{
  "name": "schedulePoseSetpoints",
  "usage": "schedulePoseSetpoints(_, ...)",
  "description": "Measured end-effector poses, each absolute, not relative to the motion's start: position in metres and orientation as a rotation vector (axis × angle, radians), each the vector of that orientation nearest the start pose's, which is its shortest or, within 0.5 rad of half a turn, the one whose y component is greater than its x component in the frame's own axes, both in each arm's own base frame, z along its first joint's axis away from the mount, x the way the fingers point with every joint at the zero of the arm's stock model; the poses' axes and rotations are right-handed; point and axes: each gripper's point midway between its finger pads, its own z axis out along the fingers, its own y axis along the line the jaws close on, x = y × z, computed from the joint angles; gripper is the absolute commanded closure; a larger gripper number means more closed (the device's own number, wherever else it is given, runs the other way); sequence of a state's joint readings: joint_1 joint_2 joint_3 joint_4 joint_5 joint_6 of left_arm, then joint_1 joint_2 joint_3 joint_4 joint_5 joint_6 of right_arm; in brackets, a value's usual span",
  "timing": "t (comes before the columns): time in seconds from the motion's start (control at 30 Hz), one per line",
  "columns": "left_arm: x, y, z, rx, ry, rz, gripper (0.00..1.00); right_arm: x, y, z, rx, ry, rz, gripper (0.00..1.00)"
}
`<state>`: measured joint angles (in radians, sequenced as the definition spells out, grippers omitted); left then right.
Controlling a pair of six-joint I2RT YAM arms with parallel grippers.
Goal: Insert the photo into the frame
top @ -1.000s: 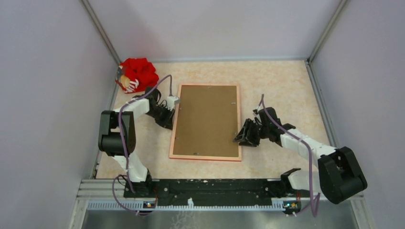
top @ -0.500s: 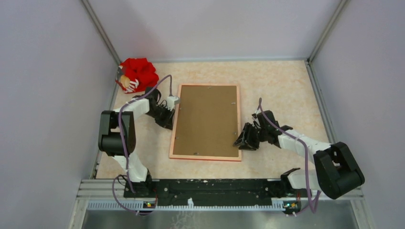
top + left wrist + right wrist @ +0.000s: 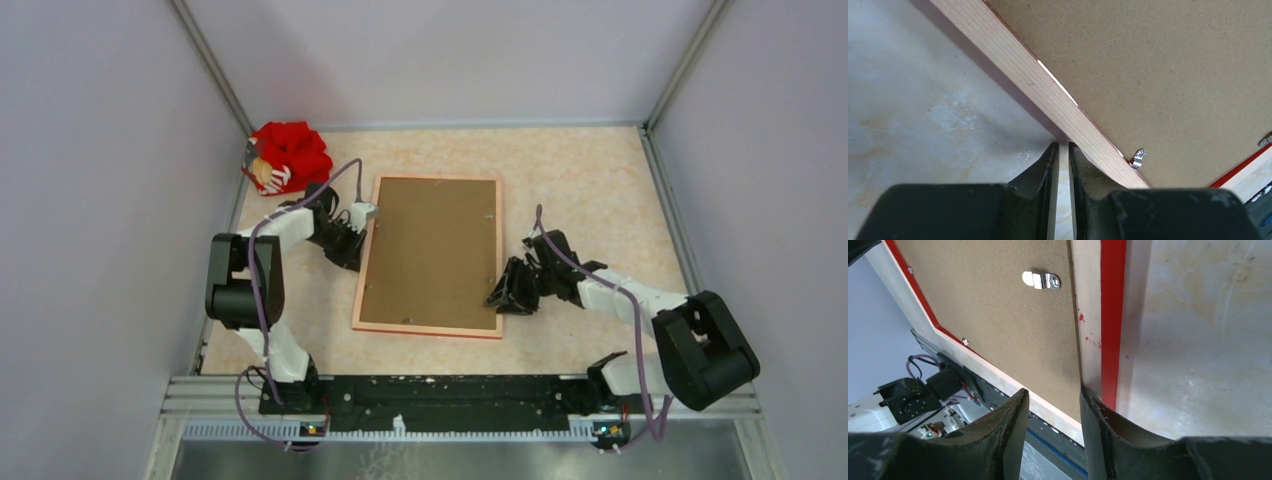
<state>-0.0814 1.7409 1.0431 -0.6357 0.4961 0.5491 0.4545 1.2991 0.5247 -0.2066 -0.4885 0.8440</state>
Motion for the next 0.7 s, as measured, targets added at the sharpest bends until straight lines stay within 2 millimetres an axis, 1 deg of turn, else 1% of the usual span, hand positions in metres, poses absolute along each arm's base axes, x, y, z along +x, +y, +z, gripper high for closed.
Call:
schedulePoseSetpoints(0.23,0.310,-0.084,0.021,0.931,2.580,-0.544,0.81,0.184,0.227,0.044,0.305,2.792,1.054,0.59)
schedulePoseSetpoints(0.47,0.311,-0.084,0.021,0.942,2.573,-0.520,0.82,0.184,0.228,0.041,0.315,2.819,1.026,0.59)
schedulePoseSetpoints(0.6,0.312,-0.083,0.021,0.946,2.571,-0.502,0.82,0.185,0.231,0.041,0.297,2.856,0.966,0.58)
schedulePoseSetpoints(0.7,0.313,-0.082,0.021,0.948,2.571,-0.493,0.82,0.185,0.233,0.042,0.242,2.878,0.861,0.56)
